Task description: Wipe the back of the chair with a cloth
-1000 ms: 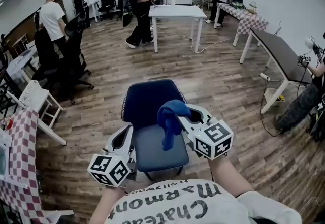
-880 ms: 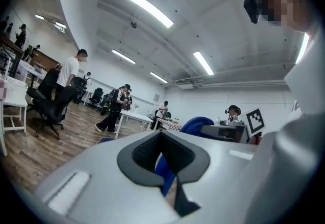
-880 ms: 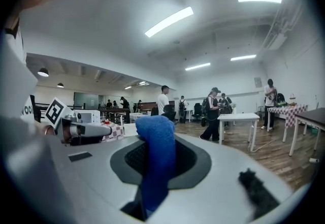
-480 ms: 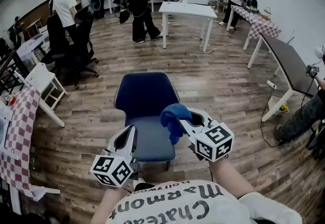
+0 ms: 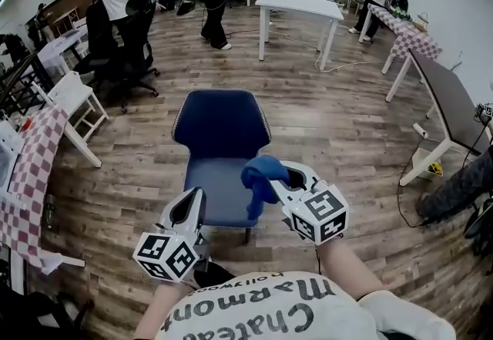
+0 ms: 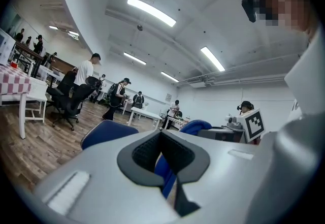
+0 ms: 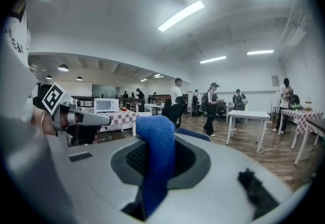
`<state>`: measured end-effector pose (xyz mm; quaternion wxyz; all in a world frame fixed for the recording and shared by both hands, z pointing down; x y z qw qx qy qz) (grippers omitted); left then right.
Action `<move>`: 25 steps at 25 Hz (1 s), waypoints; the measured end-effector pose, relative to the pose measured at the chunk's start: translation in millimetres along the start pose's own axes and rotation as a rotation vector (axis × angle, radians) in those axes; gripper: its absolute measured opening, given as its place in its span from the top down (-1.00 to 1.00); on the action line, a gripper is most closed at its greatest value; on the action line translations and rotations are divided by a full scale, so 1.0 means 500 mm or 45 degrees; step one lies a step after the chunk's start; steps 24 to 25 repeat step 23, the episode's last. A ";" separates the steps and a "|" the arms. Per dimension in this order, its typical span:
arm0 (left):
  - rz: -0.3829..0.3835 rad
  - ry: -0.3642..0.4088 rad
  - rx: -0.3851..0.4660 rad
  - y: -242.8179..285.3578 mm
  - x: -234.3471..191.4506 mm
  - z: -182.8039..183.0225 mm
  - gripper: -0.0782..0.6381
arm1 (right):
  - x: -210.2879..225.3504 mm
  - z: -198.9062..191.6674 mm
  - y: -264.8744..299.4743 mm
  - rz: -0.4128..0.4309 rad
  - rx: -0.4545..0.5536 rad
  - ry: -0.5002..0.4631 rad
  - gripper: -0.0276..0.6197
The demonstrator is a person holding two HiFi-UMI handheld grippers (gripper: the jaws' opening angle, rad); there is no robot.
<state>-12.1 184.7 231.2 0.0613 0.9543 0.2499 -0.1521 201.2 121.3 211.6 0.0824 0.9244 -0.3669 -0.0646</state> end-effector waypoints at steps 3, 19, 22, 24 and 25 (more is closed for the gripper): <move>0.015 0.005 -0.003 -0.009 0.012 -0.004 0.76 | -0.002 -0.006 -0.008 0.015 -0.001 0.011 0.73; 0.037 0.020 0.013 -0.027 0.029 0.005 0.76 | 0.006 -0.008 -0.027 0.018 0.033 0.100 0.73; 0.037 0.022 0.013 -0.024 0.033 0.005 0.76 | 0.009 -0.008 -0.031 0.017 0.033 0.098 0.73; 0.037 0.022 0.013 -0.024 0.034 0.005 0.76 | 0.010 -0.007 -0.032 0.017 0.034 0.098 0.73; 0.037 0.022 0.013 -0.024 0.034 0.005 0.76 | 0.010 -0.007 -0.032 0.017 0.034 0.098 0.73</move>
Point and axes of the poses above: the fingertips, and each gripper's own axes: y forward along the fingers, x to its right, z out of its top, the point moved 6 cm from there along -y, backward along the fingers, and after that the axes turned 4 degrees about -z, right-handed, at the moved point
